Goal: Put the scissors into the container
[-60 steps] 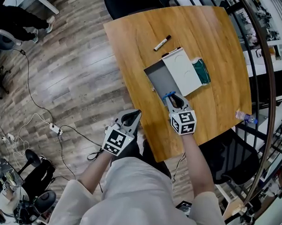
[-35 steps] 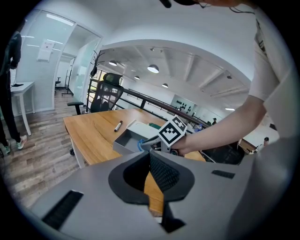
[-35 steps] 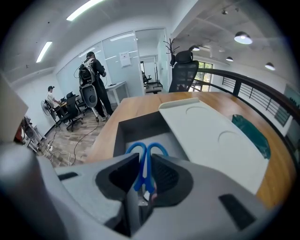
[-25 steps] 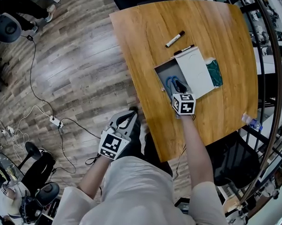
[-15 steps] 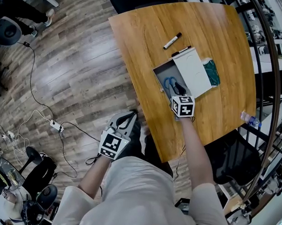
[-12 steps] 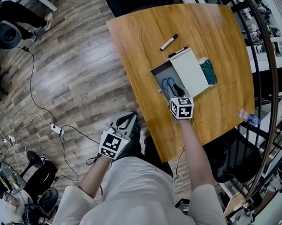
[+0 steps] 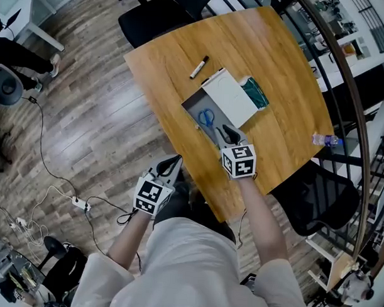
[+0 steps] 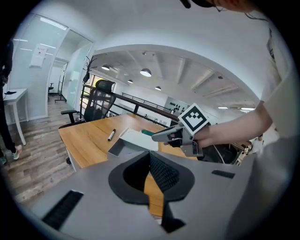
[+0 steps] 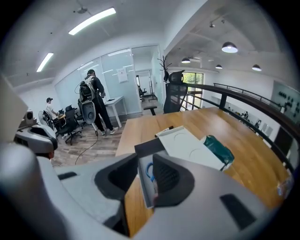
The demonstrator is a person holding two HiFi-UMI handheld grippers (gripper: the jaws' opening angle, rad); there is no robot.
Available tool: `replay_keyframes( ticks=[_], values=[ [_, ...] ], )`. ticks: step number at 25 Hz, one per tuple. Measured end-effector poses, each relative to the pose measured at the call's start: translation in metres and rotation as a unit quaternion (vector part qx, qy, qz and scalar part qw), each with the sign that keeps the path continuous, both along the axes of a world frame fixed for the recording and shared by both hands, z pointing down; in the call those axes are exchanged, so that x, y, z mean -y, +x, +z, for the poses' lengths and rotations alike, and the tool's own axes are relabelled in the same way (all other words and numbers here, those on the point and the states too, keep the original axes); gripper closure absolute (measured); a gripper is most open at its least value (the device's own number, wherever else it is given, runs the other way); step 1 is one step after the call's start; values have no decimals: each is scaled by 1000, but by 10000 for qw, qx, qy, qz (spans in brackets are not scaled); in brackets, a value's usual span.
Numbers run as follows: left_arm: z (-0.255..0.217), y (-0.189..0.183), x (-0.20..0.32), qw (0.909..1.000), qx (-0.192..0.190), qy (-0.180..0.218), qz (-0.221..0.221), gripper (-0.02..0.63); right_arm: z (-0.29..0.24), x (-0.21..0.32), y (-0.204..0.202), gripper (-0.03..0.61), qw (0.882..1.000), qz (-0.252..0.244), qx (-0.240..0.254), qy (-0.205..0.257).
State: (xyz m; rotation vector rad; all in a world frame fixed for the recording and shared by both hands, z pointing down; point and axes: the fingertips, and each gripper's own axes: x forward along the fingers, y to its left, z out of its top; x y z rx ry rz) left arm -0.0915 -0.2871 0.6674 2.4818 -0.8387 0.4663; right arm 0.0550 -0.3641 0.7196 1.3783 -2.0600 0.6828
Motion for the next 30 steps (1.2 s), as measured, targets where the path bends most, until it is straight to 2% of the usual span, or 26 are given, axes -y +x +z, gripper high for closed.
replay_keyframes(
  ticks=[13, 19, 24, 30],
  values=[
    [-50, 55, -86, 9994, -108, 273, -207, 620, -83, -105, 54, 500, 9966, -118, 251, 770],
    [-84, 76, -124, 9967, -599, 169, -519, 620, -115, -156, 77, 514, 9928, -222, 344, 1129],
    [-110, 85, -152, 9963, -516, 424, -538, 620, -142, -191, 98, 532, 9896, -286, 236, 1388],
    [-129, 80, -182, 9945, -493, 560, -731, 620, -170, -226, 113, 554, 9850, -254, 465, 1643]
  ],
)
